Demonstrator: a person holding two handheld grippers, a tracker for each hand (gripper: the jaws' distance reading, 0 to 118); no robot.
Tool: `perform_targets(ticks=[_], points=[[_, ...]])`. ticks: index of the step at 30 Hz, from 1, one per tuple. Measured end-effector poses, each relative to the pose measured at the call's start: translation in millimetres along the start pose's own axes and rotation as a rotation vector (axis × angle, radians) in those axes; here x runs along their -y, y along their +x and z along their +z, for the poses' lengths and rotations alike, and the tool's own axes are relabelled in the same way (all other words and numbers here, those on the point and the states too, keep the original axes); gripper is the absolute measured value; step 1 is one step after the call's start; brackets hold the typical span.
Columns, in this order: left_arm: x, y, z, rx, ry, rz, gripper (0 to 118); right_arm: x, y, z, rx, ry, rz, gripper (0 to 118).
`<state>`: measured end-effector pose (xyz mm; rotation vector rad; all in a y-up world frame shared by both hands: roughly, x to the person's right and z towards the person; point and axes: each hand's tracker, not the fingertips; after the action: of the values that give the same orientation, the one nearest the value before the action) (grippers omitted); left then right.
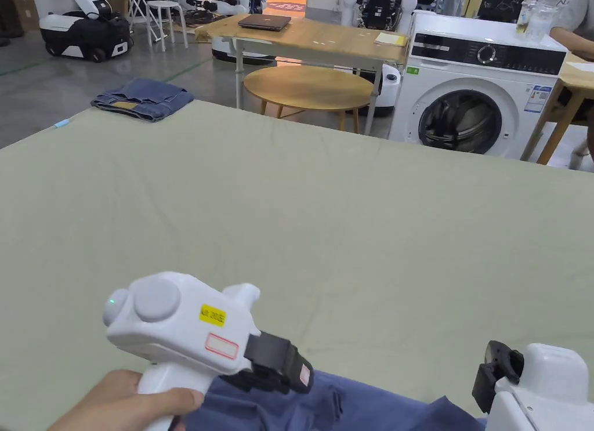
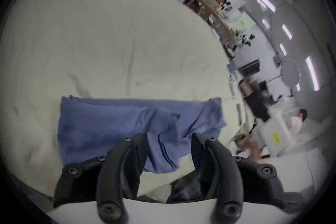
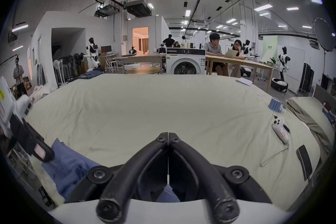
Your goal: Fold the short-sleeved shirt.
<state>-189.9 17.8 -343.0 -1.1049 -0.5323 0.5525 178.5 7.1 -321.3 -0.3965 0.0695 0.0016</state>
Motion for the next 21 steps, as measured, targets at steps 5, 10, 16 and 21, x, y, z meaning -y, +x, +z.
perform_targets(ticks=[5, 10, 16, 21], points=[[-0.3, -10.4, 0.4, -0.071, 0.047, -0.022, 6, 0.5, 0.7, 0.7, -0.005, -0.001, -0.019, 0], [12.3, -22.9, -48.7, -0.046, -0.074, -0.026, 3, 2.6, 0.8, 0.6, -0.007, -0.009, -0.024, 0], [23.1, -28.0, -104.4, 0.142, -0.091, 0.032, 3, 6.2, 2.0, 0.8, -0.003, -0.022, -0.023, 0], [27.9, -35.5, -135.7, 0.108, -0.092, 0.057, 0, 7.7, 4.4, 1.0, 0.003, -0.031, -0.024, 0]])
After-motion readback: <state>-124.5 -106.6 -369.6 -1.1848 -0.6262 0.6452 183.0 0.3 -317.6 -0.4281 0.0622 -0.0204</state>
